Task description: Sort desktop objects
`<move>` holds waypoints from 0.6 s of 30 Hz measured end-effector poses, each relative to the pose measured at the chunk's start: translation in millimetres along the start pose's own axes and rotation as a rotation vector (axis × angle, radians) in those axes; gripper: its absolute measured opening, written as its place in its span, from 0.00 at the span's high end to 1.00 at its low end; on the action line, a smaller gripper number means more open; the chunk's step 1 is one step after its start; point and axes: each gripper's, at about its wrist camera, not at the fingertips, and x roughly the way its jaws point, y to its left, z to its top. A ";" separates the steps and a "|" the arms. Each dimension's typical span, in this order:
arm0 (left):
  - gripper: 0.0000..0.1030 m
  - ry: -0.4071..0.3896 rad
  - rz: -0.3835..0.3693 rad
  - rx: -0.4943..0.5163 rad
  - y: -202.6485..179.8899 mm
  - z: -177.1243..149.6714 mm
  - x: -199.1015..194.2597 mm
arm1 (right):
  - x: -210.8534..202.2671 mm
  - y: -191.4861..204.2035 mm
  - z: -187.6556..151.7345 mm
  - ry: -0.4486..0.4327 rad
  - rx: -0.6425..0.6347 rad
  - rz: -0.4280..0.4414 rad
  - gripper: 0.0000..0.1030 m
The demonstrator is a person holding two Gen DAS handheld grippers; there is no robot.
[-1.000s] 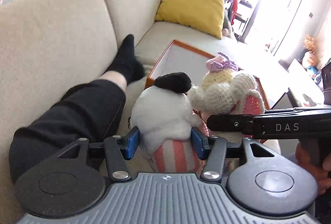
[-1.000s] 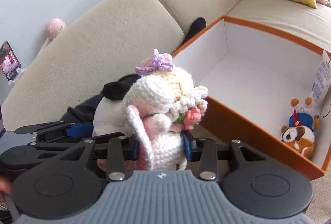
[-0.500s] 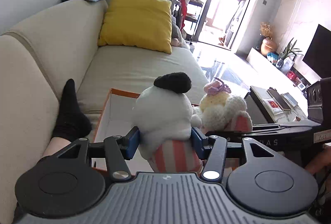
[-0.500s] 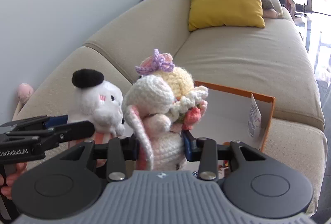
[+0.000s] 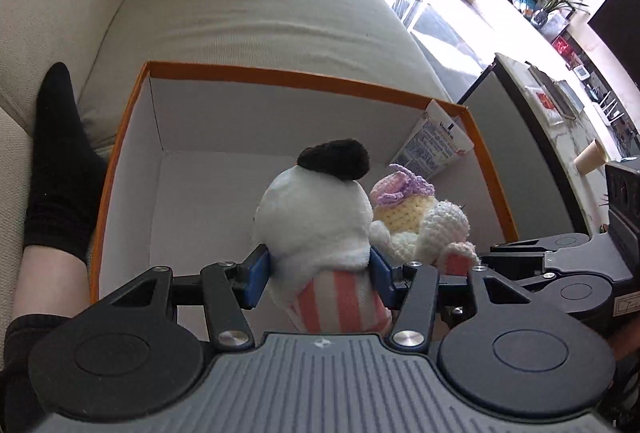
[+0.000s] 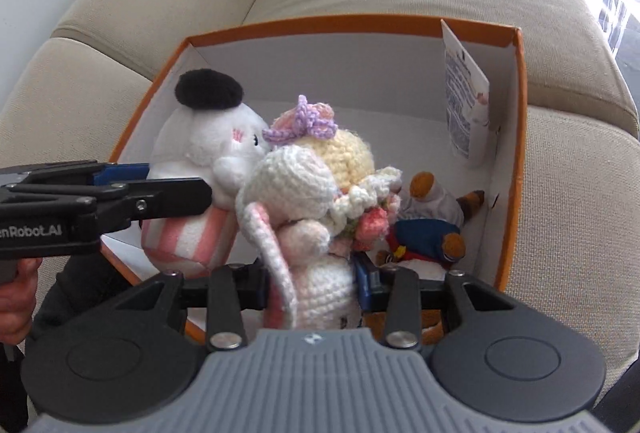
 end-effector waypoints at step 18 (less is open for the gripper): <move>0.40 0.133 -0.015 0.125 4.2 -6.2 17.0 | 6.2 16.7 6.5 0.101 -0.124 -0.020 0.41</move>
